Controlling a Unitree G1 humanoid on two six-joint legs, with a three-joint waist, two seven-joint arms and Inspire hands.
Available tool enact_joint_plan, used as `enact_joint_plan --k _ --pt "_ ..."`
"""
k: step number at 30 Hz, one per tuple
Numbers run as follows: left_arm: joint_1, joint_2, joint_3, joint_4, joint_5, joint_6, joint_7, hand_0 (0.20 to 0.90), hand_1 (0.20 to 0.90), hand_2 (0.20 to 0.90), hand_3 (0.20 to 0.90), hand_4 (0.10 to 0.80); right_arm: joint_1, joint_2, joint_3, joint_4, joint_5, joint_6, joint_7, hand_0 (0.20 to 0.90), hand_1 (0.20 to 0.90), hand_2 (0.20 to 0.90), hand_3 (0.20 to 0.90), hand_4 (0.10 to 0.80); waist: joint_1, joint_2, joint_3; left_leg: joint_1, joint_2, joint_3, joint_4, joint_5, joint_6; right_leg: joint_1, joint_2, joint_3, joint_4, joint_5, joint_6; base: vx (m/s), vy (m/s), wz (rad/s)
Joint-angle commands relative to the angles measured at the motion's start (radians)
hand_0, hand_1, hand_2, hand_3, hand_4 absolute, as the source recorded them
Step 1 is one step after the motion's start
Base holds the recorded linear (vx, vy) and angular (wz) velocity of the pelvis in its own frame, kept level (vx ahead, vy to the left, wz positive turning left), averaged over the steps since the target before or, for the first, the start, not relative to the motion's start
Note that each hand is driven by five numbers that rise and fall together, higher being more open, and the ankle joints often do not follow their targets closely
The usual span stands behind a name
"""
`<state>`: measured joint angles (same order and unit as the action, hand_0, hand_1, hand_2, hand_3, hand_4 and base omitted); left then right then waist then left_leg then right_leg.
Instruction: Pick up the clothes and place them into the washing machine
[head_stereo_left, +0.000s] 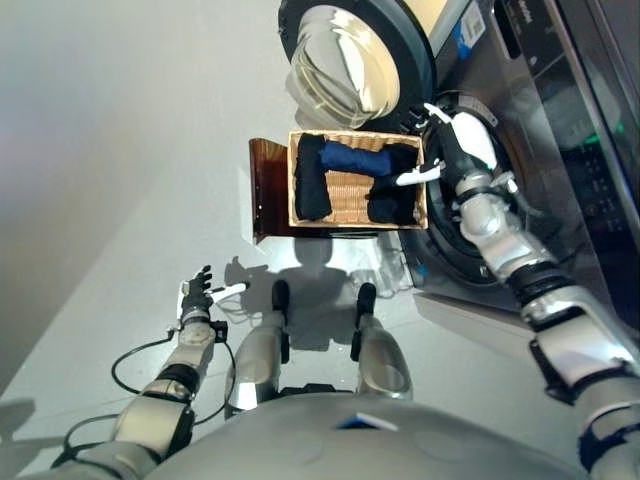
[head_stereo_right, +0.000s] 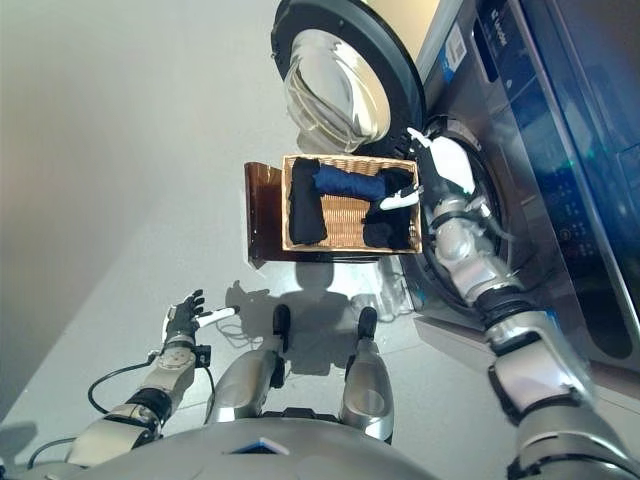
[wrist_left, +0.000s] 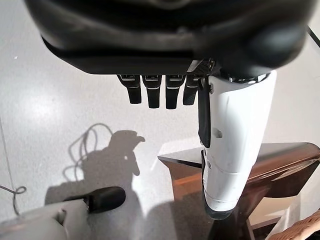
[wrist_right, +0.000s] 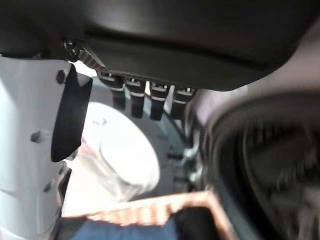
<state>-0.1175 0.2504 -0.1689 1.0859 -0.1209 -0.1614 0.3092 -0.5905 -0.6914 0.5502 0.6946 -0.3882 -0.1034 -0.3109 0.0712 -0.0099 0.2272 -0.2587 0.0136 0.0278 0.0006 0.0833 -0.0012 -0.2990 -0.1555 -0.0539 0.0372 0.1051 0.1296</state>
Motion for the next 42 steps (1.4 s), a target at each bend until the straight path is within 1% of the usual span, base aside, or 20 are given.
enact_joint_plan --k 1,3,4,7,8,9,10,14,17,23,29,30,31,33,34,38,42 --pt "-0.058 0.053 0.022 -0.006 0.02 -0.036 0.053 0.9 0.9 0.9 0.9 0.8 -0.103 -0.062 0.019 -0.05 -0.155 0.005 -0.077 0.9 0.9 0.9 0.9 0.8 0.01 -0.008 0.05 -0.096 0.003 -0.011 0.134 -0.042 -0.074 -0.102 0.02 0.046 0.12 -0.018 0.001 -0.11 -0.055 0.15" --pt "-0.072 0.059 0.015 -0.02 0.013 -0.036 0.062 0.9 0.9 0.9 0.9 0.8 -0.134 -0.074 0.036 -0.002 -0.19 0.017 -0.093 0.9 0.9 0.9 0.9 0.8 0.013 -0.005 0.074 -0.142 0.0 -0.018 0.182 -0.052 -0.078 -0.137 0.026 0.031 0.16 -0.034 -0.005 -0.099 -0.061 0.13" --pt "-0.084 0.064 0.012 -0.015 0.005 -0.035 0.07 0.9 0.9 0.9 0.9 0.8 -0.178 -0.079 0.07 0.025 -0.223 0.03 -0.105 0.9 0.9 0.9 0.9 0.8 0.013 -0.005 0.084 -0.175 0.001 -0.024 0.218 -0.062 -0.081 -0.165 0.03 0.025 0.192 -0.046 -0.007 -0.076 -0.055 0.17" --pt "-0.107 0.071 0.007 -0.02 -0.017 -0.034 0.088 0.9 0.9 0.9 0.9 0.8 -0.241 -0.068 0.105 0.092 -0.254 0.059 -0.126 0.9 0.9 0.9 0.9 0.8 0.012 -0.003 0.095 -0.244 0.005 -0.031 0.303 -0.093 -0.086 -0.225 0.038 0.015 0.269 -0.078 -0.013 -0.05 -0.043 0.26" --pt "-0.112 0.071 0.006 -0.024 -0.025 -0.034 0.098 0.9 0.9 0.9 0.9 0.8 -0.255 -0.061 0.109 0.106 -0.257 0.061 -0.133 0.9 0.9 0.9 0.9 0.8 0.01 -0.002 0.098 -0.277 0.007 -0.034 0.339 -0.106 -0.089 -0.256 0.039 0.011 0.301 -0.089 -0.013 -0.059 -0.03 0.21" --pt "-0.115 0.07 0.003 -0.027 -0.031 -0.033 0.1 0.9 0.9 0.9 0.9 0.8 -0.27 -0.052 0.109 0.115 -0.252 0.069 -0.137 0.9 0.9 0.9 0.9 0.8 0.01 -0.002 0.102 -0.297 0.008 -0.036 0.356 -0.106 -0.089 -0.276 0.037 0.006 0.318 -0.091 -0.015 -0.066 -0.018 0.2" --pt "-0.123 0.07 0.0 -0.023 -0.038 -0.034 0.103 0.9 0.9 0.9 0.9 0.8 -0.297 -0.038 0.127 0.155 -0.259 0.076 -0.146 0.9 0.9 0.9 0.9 0.8 0.011 0.001 0.106 -0.33 0.011 -0.037 0.401 -0.127 -0.091 -0.303 0.038 0.004 0.355 -0.106 -0.017 -0.056 -0.012 0.11" --pt "-0.129 0.08 -0.004 -0.031 -0.059 -0.033 0.117 0.9 0.9 0.9 0.9 0.8 -0.385 -0.017 0.154 0.21 -0.242 0.094 -0.169 0.9 0.9 0.9 0.9 0.8 0.014 0.006 0.122 -0.416 0.029 -0.042 0.497 -0.162 -0.093 -0.391 0.039 -0.006 0.45 -0.142 -0.019 -0.04 -0.013 0.06" --pt "-0.143 0.085 -0.014 -0.046 -0.074 -0.039 0.126 0.9 0.9 0.9 0.9 0.8 -0.437 0.009 0.168 0.272 -0.222 0.103 -0.197 0.9 0.9 0.9 0.9 0.8 0.021 0.012 0.141 -0.461 0.028 -0.052 0.544 -0.178 -0.088 -0.428 0.041 -0.01 0.493 -0.158 -0.026 -0.019 -0.011 0.07" --pt "-0.165 0.093 -0.044 -0.058 -0.099 -0.047 0.13 0.9 0.9 0.9 0.9 0.8 -0.531 0.073 0.222 0.395 -0.209 0.119 -0.203 0.9 0.9 0.9 0.9 0.8 0.03 0.019 0.15 -0.502 0.017 -0.058 0.558 -0.185 -0.083 -0.469 0.036 -0.013 0.52 -0.171 -0.029 0.019 0.003 0.04" --pt "-0.196 0.089 -0.067 -0.074 -0.115 -0.058 0.143 0.9 0.9 0.9 0.9 0.8 -0.563 0.115 0.21 0.481 -0.176 0.131 -0.243 0.9 0.9 0.9 0.9 0.8 0.046 0.028 0.158 -0.526 0.001 -0.07 0.547 -0.176 -0.076 -0.486 0.033 -0.02 0.523 -0.177 -0.033 0.039 -0.005 0.08" --pt "-0.202 0.09 -0.071 -0.075 -0.117 -0.06 0.146 0.9 0.9 0.9 0.9 0.8 -0.565 0.125 0.212 0.49 -0.174 0.135 -0.244 0.9 0.9 0.9 0.9 0.8 0.051 0.031 0.158 -0.519 0.0 -0.075 0.563 -0.214 -0.077 -0.478 0.034 -0.018 0.543 -0.214 -0.029 0.029 -0.03 0.18" --pt "-0.207 0.091 -0.079 -0.083 -0.114 -0.062 0.15 0.9 0.9 0.9 0.9 0.8 -0.566 0.131 0.211 0.506 -0.174 0.137 -0.252 0.9 0.9 0.9 0.9 0.8 0.053 0.034 0.16 -0.532 -0.007 -0.076 0.545 -0.176 -0.074 -0.489 0.028 -0.024 0.527 -0.181 -0.033 0.033 -0.03 0.21" --pt "-0.205 0.092 -0.077 -0.084 -0.116 -0.065 0.152 0.9 0.9 0.9 0.9 0.8 -0.579 0.132 0.211 0.522 -0.176 0.146 -0.255 0.9 0.9 0.9 0.9 0.8 0.058 0.039 0.159 -0.531 -0.014 -0.08 0.533 -0.173 -0.074 -0.489 0.023 -0.026 0.525 -0.183 -0.034 0.032 0.0 0.24" --pt "-0.206 0.091 -0.08 -0.081 -0.117 -0.066 0.155 0.9 0.9 0.9 0.9 0.8 -0.582 0.136 0.21 0.533 -0.175 0.149 -0.258 0.9 0.9 0.9 0.9 0.8 0.062 0.039 0.158 -0.523 -0.014 -0.081 0.547 -0.21 -0.076 -0.483 0.024 -0.022 0.544 -0.219 -0.029 0.116 0.001 0.16" --pt "-0.219 0.089 -0.093 -0.082 -0.115 -0.071 0.161 0.9 0.9 0.9 0.9 0.8 -0.589 0.145 0.205 0.577 -0.176 0.162 -0.267 0.9 0.9 0.9 0.9 0.8 0.071 0.045 0.155 -0.528 -0.024 -0.083 0.538 -0.206 -0.073 -0.486 0.014 -0.025 0.544 -0.218 -0.028 0.057 0.007 0.07" --pt "-0.232 0.086 -0.103 -0.087 -0.12 -0.074 0.163 0.9 0.9 0.9 0.9 0.8 -0.592 0.136 0.197 0.614 -0.164 0.17 -0.268 0.9 0.9 0.9 0.9 0.8 0.081 0.055 0.154 -0.531 -0.034 -0.086 0.529 -0.203 -0.071 -0.489 0.005 -0.026 0.547 -0.219 -0.027 0.031 0.005 0.07"
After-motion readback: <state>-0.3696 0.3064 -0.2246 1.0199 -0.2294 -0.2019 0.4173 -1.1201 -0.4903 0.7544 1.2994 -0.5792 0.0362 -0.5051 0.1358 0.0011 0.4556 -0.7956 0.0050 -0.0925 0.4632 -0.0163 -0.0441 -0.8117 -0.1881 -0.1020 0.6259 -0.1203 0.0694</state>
